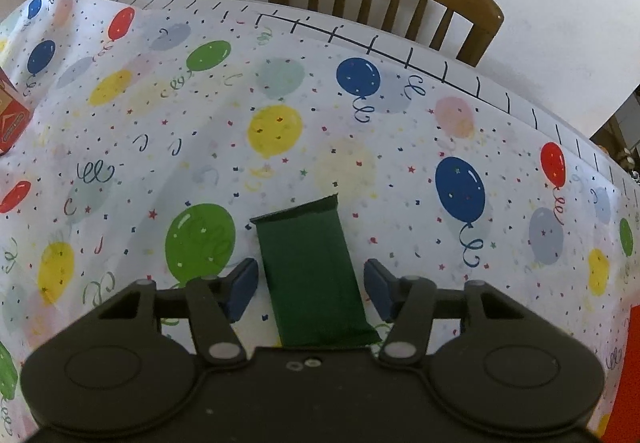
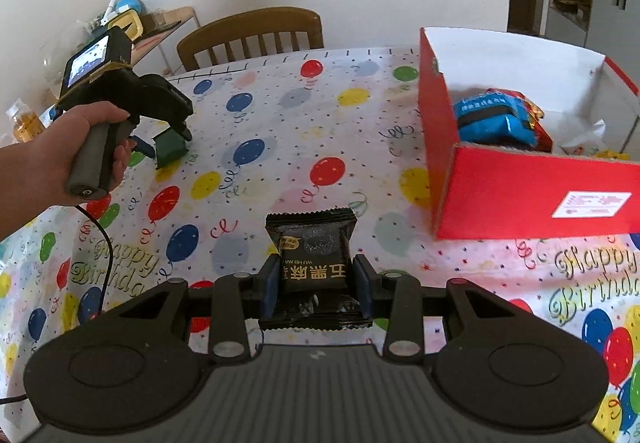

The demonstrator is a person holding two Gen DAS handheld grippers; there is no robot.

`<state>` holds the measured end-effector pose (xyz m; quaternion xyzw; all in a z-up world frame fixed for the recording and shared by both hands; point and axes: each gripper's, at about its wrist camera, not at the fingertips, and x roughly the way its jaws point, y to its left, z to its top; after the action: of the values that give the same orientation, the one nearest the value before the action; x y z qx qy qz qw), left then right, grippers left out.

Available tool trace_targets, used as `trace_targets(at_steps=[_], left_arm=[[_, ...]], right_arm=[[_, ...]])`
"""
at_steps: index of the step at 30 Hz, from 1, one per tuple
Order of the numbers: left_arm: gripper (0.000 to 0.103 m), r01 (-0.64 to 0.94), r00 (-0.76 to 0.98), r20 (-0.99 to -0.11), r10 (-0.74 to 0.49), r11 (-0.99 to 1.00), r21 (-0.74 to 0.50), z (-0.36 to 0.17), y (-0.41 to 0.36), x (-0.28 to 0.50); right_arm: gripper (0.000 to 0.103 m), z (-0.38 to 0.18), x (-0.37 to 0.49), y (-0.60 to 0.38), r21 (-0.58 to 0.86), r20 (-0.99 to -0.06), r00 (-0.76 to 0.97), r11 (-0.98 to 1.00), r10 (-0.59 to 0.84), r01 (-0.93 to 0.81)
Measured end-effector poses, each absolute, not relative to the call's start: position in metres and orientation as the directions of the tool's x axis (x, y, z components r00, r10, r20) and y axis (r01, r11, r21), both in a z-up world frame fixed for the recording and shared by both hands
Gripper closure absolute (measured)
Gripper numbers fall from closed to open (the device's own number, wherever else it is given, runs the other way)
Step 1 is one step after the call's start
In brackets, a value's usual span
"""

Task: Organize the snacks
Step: 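Lift the green packet and black candy and carry them over the box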

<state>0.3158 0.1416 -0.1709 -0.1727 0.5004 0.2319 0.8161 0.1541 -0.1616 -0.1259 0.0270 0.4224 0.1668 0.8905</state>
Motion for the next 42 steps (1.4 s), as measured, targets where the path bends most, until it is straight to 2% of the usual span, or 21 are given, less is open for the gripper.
trace_targets(at_steps=[3, 11, 20, 42], left_arm=[[0.057, -0.545, 0.401, -0.891, 0.214, 0.837, -0.045, -0.170, 0.141, 0.313], [0.059, -0.517, 0.422, -0.884, 0.200, 0.854, -0.054, -0.166, 0.143, 0.297], [0.059, -0.407, 0.483, -0.860, 0.166, 0.912, -0.053, -0.140, 0.116, 0.265], [0.059, -0.154, 0.621, -0.783, 0.008, 0.982, -0.113, -0.050, -0.042, 0.213]], right_arm=[[0.065, -0.125, 0.151, -0.164, 0.187, -0.744, 0.589, 0.945, 0.314, -0.268], [0.065, -0.118, 0.146, -0.176, 0.181, -0.735, 0.608, 0.950, 0.302, -0.254], [0.065, -0.107, 0.148, -0.198, 0.186, -0.715, 0.631, 0.952, 0.299, -0.241], [0.065, -0.065, 0.167, -0.292, 0.162, -0.622, 0.720, 0.949, 0.310, -0.269]])
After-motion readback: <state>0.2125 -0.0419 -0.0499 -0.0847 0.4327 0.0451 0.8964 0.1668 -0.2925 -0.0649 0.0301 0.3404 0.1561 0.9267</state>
